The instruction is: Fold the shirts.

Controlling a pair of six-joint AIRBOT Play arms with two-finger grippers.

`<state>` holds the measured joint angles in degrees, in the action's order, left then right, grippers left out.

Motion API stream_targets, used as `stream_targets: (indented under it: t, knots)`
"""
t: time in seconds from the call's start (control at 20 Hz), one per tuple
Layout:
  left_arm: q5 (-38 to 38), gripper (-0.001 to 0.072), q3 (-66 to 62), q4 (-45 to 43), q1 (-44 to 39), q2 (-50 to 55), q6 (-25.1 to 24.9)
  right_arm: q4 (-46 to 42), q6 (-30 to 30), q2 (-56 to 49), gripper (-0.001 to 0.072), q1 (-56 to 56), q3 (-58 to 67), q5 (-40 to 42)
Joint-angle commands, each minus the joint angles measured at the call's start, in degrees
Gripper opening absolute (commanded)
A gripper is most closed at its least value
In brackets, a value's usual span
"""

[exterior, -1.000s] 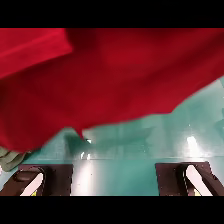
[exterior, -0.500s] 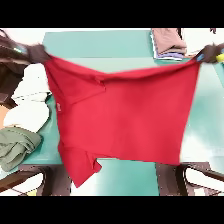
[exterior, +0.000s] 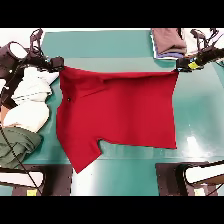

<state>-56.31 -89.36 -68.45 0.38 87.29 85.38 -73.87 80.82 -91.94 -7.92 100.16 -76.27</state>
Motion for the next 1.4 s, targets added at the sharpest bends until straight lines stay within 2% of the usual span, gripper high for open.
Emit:
stream_targets:
  t: [0.0,0.15,0.5,0.55,0.6,0.65,0.8,0.95,1.15,1.35]
  knots:
    - [-8.4,0.0024,-0.7,0.0,1.8,1.3,-2.3,-0.9,-1.4,0.1,0.0014,-0.9,0.2,-3.4]
    - [-12.1,0.0024,3.4,0.2,1.5,1.3,-5.5,-0.9,-1.4,3.7,0.0014,-0.1,-8.7,-1.7]
    - [-11.8,0.0027,14.9,0.1,1.5,1.3,-5.4,-0.8,-0.4,10.4,0.0016,3.9,-25.3,5.1]
    - [-12.0,0.0230,15.0,0.1,1.5,1.3,-5.4,-0.7,0.2,11.0,0.0077,3.9,-26.3,5.4]
    - [-12.3,0.0517,15.0,0.1,1.7,0.7,-4.3,-0.7,0.2,11.5,0.0312,3.9,-26.8,5.8]
    - [-13.2,0.0526,15.0,-0.2,2.0,-0.4,-4.2,-0.7,0.2,12.1,0.0372,3.5,-26.9,5.7]
    - [-16.2,0.0525,16.4,-3.0,3.0,-7.8,-4.2,2.1,0.1,16.9,0.0372,1.2,-27.1,3.2]
    - [-16.3,0.0526,28.6,-10.0,3.0,-20.3,-0.7,6.8,-1.5,24.5,0.0372,-1.0,-31.8,-0.2]
    - [-16.4,0.0527,50.7,-8.5,3.0,-33.4,1.4,6.9,-1.5,33.2,0.0372,-1.4,-41.4,1.8]
    - [-13.2,0.0527,62.5,-2.2,3.0,-36.8,2.7,6.9,-1.5,36.6,0.0372,-1.4,-46.0,3.0]
